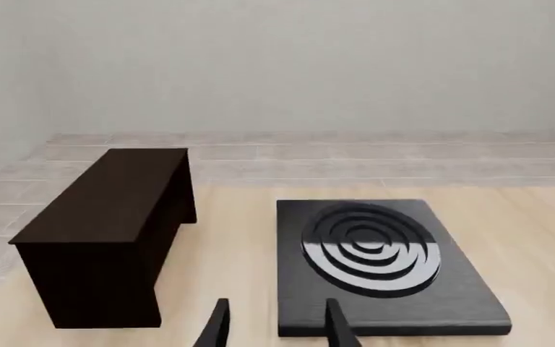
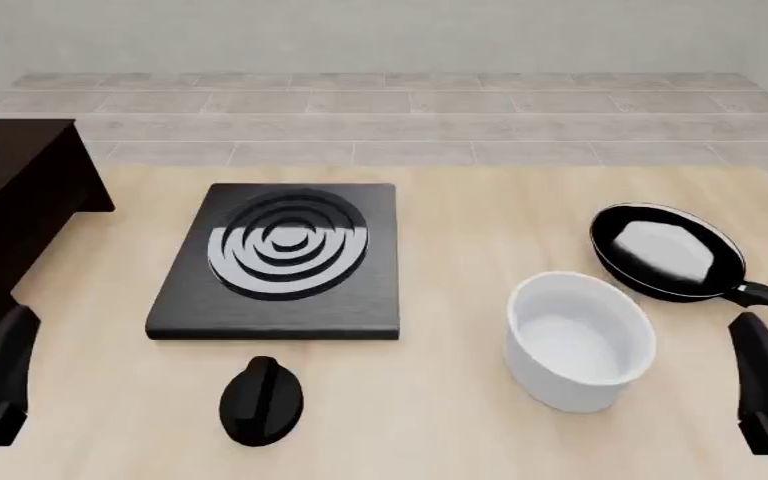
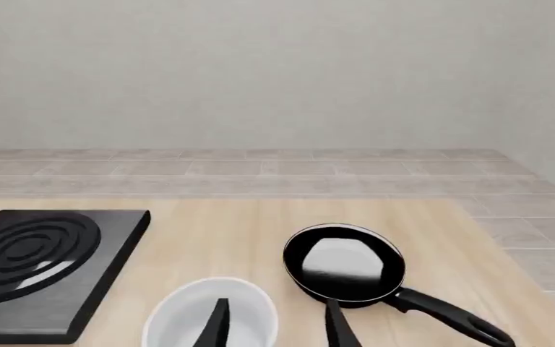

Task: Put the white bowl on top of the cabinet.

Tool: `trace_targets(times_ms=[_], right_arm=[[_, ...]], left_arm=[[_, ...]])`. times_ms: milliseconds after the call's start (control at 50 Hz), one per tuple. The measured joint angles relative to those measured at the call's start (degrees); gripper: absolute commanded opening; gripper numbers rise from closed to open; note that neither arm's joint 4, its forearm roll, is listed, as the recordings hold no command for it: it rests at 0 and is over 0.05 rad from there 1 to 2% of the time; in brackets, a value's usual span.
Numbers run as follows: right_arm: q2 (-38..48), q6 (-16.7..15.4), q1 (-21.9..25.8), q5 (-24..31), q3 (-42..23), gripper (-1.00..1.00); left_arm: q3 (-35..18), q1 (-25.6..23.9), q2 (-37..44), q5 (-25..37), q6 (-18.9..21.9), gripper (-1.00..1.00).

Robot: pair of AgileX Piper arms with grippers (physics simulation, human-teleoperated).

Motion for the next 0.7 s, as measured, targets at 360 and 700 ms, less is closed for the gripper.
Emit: trace_targets(times_ms=[360,700], right_arm=[[0.12,0.18,-0.02,0.42,-0.37,1.0],[0.37,0.2,-0.03,0.05,-0.21,1.0]], left_arm=[[-0.79,-1.11,-2.45,0.03,-1.68,1.0],[-10.51,-3.71,-3.0,7.34,-2.49,1.0]])
